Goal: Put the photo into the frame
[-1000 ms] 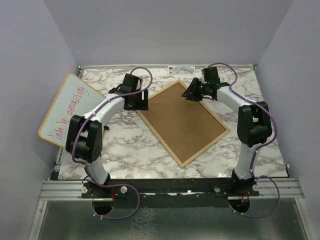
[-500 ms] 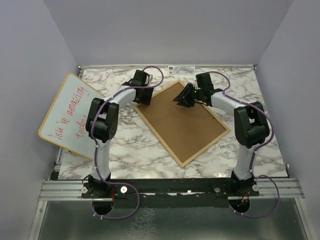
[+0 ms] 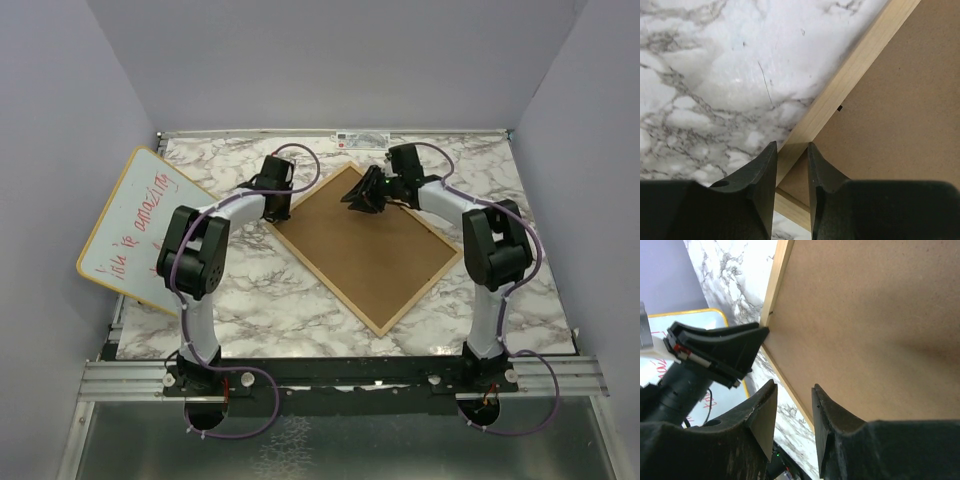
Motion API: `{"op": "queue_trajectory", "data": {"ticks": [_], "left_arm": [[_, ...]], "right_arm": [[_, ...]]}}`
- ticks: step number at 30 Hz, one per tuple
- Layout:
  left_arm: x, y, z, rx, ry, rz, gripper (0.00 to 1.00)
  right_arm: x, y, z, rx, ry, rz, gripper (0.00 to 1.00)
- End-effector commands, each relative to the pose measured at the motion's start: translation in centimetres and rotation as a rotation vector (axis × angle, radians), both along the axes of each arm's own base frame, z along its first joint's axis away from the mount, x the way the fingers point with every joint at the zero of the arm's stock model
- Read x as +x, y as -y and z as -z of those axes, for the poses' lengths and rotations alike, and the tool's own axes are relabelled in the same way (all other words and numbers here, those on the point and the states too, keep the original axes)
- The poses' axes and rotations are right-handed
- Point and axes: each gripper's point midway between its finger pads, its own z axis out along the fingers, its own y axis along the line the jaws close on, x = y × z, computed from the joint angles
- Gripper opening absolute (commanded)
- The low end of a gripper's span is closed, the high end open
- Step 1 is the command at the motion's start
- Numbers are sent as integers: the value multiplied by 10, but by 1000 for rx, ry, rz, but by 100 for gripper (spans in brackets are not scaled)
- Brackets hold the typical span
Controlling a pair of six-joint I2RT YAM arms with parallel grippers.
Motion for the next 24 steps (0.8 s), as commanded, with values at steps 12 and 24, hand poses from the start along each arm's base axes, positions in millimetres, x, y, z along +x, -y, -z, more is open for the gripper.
{"op": "queue_trajectory", "data": {"ticks": [12,24], "left_arm": [[-183,16,70,-7,-434,-76,45],[-252,-6,108,3,-626,-170,35]], "right_arm": [[-24,-95,19,157,-38,-131,26],[-38,-118,53,188,-52,-129,20]]}}
